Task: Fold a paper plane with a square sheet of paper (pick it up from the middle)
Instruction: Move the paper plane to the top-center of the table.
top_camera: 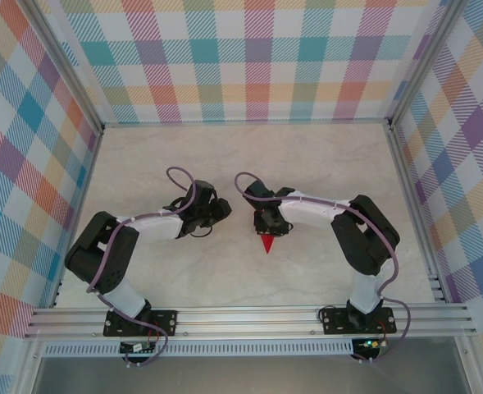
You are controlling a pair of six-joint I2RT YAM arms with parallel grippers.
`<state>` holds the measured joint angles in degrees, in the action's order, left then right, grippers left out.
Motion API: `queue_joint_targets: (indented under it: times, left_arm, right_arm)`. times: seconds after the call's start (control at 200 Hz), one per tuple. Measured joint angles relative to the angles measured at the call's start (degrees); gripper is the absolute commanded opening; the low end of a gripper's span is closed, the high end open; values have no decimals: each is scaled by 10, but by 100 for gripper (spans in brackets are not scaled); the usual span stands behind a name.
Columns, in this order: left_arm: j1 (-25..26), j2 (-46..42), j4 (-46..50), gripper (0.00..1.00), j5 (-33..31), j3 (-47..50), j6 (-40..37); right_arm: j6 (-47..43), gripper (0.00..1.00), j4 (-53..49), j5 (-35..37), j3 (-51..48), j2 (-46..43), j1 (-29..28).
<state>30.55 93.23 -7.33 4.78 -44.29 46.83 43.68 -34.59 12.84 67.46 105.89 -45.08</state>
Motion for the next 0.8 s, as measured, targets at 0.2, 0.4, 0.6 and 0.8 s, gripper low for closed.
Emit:
queue_joint_targets:
  times: [0.2, 0.4, 0.6, 0.8]
  left_arm:
    - [0, -1, 6, 38, -6, 0, -2]
    - [-6, -23, 38, 44, -21, 0, -14]
    - [-18, -65, 105, 70, -75, 0, -37]
    - [-23, -130, 183, 88, -162, 9, -58]
  right_arm:
    - [0, 14, 0, 2, 6, 13, 0]
    - [-10, 9, -16, 17, 30, 14, 0]
    - [-56, 8, -28, 39, 118, 25, 2]
    - [-119, 8, -7, 53, 226, 97, 16]
